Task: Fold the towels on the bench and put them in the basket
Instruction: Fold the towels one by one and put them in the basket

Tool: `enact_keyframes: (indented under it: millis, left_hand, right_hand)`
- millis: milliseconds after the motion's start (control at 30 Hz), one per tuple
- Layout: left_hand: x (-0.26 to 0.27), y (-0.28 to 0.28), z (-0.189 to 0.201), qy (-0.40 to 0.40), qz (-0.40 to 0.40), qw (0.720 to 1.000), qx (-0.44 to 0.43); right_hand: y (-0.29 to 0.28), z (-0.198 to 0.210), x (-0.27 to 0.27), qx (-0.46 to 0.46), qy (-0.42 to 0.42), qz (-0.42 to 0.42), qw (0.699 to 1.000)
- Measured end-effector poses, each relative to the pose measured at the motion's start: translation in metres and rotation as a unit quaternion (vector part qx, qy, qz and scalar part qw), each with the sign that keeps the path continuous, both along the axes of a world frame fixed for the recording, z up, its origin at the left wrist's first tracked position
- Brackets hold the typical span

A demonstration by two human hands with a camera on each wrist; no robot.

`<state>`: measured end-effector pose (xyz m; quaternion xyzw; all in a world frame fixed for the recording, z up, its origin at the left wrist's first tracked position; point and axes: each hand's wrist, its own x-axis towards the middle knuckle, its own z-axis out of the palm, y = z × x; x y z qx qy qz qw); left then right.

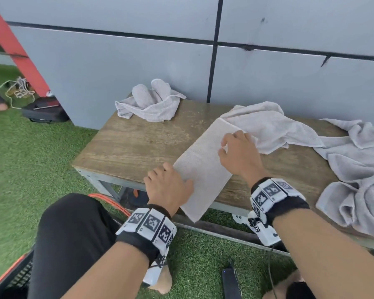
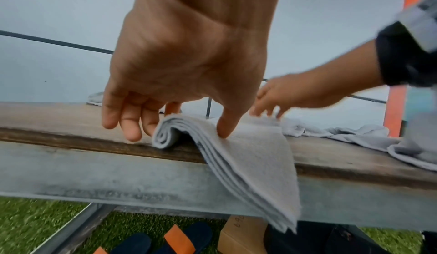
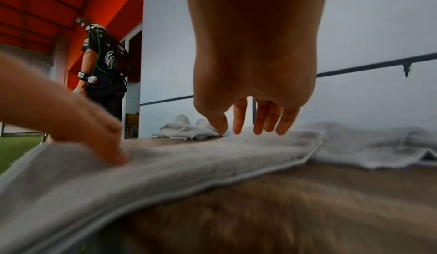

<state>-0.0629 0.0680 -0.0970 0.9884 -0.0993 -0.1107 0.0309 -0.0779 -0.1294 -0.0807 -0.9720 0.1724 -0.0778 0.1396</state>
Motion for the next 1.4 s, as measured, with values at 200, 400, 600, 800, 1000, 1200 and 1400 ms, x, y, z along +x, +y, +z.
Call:
enact_keyframes:
  millis: [200, 400, 600, 800, 1000, 1200, 1400]
  left_hand:
    - [0.009, 0.008, 0.003, 0.149, 0.043, 0.976, -0.154]
    - [0.006, 0.000, 0.017, 0.167, 0.086, 0.922, -0.338]
    - [0.000, -0.021, 0.032, 0.258, 0.177, 0.743, -0.592]
    - [-0.005, -0.025, 0.051, 0.311, 0.172, 0.637, -0.684]
    - [-0.002, -0.002, 0.051, 0.310, 0.025, 0.782, -0.540]
    - [-0.004, 0.003, 0.029, 0.207, -0.130, 0.889, -0.387]
    - [-0.006, -0.006, 0.017, 0.194, -0.107, 0.853, -0.473]
  right_hand:
    - [0.002, -0.035, -0.050, 0.071, 0.029, 0.060, 0.995]
    - [-0.005, -0.032, -0.085, 0.117, 0.096, 0.121, 0.981]
    - [0.013, -0.042, -0.103, 0.023, 0.129, 0.171, 0.976]
    - [0.022, -0.033, -0.101, 0.091, -0.031, 0.146, 0.985]
    - [0.015, -0.008, -0.115, 0.386, -0.063, 0.040, 0.919]
    - [0.003, -0.008, -0.122, 0.445, -0.067, 0.033, 0.892]
    - [-0.005, -0.005, -0.123, 0.482, -0.074, -0.009, 0.873]
